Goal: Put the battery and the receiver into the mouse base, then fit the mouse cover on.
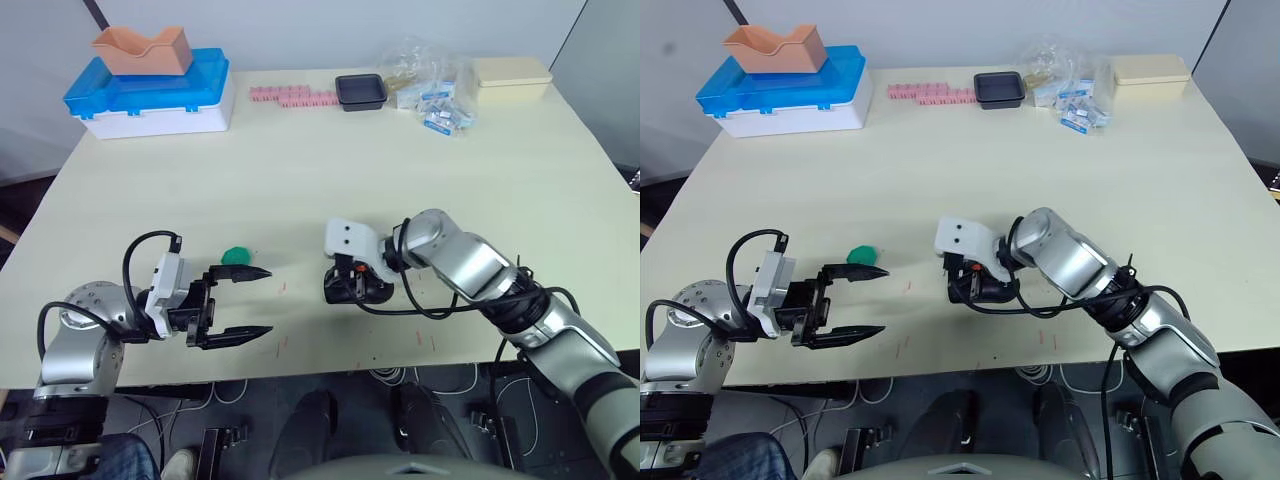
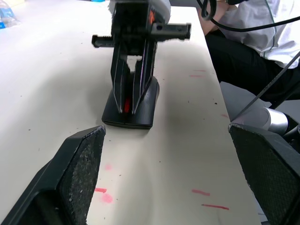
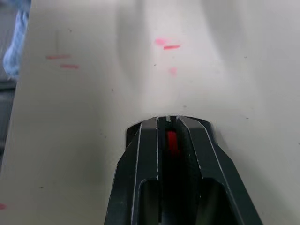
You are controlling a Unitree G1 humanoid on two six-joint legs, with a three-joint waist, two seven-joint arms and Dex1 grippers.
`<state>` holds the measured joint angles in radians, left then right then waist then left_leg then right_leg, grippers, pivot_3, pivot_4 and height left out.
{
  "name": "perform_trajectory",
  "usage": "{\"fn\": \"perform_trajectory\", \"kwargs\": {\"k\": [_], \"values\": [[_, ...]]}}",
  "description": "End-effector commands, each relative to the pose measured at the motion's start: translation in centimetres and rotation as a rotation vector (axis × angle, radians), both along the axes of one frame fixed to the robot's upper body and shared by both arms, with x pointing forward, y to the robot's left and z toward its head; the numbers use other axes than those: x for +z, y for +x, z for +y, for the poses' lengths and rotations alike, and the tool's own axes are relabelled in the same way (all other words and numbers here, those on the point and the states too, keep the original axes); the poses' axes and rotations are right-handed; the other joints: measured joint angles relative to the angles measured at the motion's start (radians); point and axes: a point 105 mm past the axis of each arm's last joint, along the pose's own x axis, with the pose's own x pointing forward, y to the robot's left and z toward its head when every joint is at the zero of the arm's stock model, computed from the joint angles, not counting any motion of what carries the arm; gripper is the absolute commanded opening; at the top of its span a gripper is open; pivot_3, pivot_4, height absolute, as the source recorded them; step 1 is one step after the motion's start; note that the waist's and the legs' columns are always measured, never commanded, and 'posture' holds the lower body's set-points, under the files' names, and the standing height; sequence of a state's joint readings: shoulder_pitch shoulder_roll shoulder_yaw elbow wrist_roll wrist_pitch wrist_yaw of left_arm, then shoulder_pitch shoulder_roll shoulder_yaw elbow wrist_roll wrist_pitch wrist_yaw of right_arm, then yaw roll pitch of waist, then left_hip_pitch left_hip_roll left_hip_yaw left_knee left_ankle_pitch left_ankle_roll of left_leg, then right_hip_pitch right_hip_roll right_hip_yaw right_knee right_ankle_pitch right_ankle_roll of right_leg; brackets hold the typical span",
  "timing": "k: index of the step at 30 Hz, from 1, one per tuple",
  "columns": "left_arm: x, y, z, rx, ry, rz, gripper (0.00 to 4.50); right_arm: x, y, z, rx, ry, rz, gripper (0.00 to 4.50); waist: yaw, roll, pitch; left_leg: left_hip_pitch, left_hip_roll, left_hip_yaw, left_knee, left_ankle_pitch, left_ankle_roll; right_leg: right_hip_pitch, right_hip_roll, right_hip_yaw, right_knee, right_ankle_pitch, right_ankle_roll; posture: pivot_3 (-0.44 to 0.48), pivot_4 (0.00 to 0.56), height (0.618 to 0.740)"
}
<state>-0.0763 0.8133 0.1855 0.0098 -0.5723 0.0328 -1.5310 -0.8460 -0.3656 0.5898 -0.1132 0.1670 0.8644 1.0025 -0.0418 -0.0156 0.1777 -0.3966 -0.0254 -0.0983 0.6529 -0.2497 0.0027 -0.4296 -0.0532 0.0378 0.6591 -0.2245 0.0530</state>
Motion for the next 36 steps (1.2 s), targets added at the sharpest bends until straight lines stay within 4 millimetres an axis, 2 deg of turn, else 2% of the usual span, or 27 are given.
{"fn": "perform_trajectory", "kwargs": {"k": [1,7,15,23,27,32,36], "values": [[0.7,0.1,-0.2,-0.024,-0.002,-0.033,4.50,3.2,-0.7,0.0,0.029,0.205,-0.025,0.61,0.000,0.000,0.000,0.000,0.000,0.000,0.000,0.000,0.000,0.000,0.000,0.000,0.000,0.000,0.000,0.000,0.150,0.740],[0.8,0.4,-0.4,-0.038,-0.001,-0.036,4.50,4.5,-1.3,-1.9,0.050,0.405,-0.052,0.61,0.000,0.000,0.000,0.000,0.000,0.001,0.000,0.000,0.000,0.000,0.000,0.000,0.000,0.000,0.000,0.000,0.150,0.740],[0.9,0.5,-0.3,-0.044,0.003,-0.039,4.50,2.6,-1.3,-4.3,-0.015,0.491,-0.038,0.61,-0.001,0.000,0.000,0.001,0.000,0.004,0.000,0.000,0.000,0.000,0.001,0.001,0.001,0.000,0.000,0.000,0.150,0.740],[1.1,0.5,-0.2,-0.049,0.010,-0.039,4.50,-0.6,-0.9,-5.6,-0.056,0.521,-0.019,0.61,0.000,-0.001,0.000,0.001,0.001,0.009,0.001,0.000,0.000,0.000,0.001,0.003,0.001,0.000,0.000,0.000,0.150,0.740],[1.2,0.4,-0.1,-0.050,0.013,-0.037,4.50,-3.0,-0.1,-6.0,-0.093,0.471,-0.014,0.61,0.000,0.000,0.000,0.002,0.001,0.009,0.001,0.000,0.000,0.001,0.002,0.003,0.001,0.000,0.000,0.000,0.150,0.740],[1.2,0.4,-0.1,-0.050,0.013,-0.033,4.50,-6.1,-0.2,-6.4,-0.094,0.391,0.013,0.61,-0.001,-0.001,0.000,0.003,0.001,0.009,0.001,0.000,0.000,0.001,0.002,0.003,0.001,0.000,0.000,0.000,0.150,0.740],[1.2,0.2,-0.2,-0.045,0.009,-0.025,4.50,-6.8,-0.4,-6.4,-0.090,0.391,0.011,0.61,0.000,-0.001,0.000,0.008,0.001,0.009,0.000,0.000,0.000,0.006,0.003,0.003,0.001,0.000,0.000,0.000,0.150,0.740]]}}
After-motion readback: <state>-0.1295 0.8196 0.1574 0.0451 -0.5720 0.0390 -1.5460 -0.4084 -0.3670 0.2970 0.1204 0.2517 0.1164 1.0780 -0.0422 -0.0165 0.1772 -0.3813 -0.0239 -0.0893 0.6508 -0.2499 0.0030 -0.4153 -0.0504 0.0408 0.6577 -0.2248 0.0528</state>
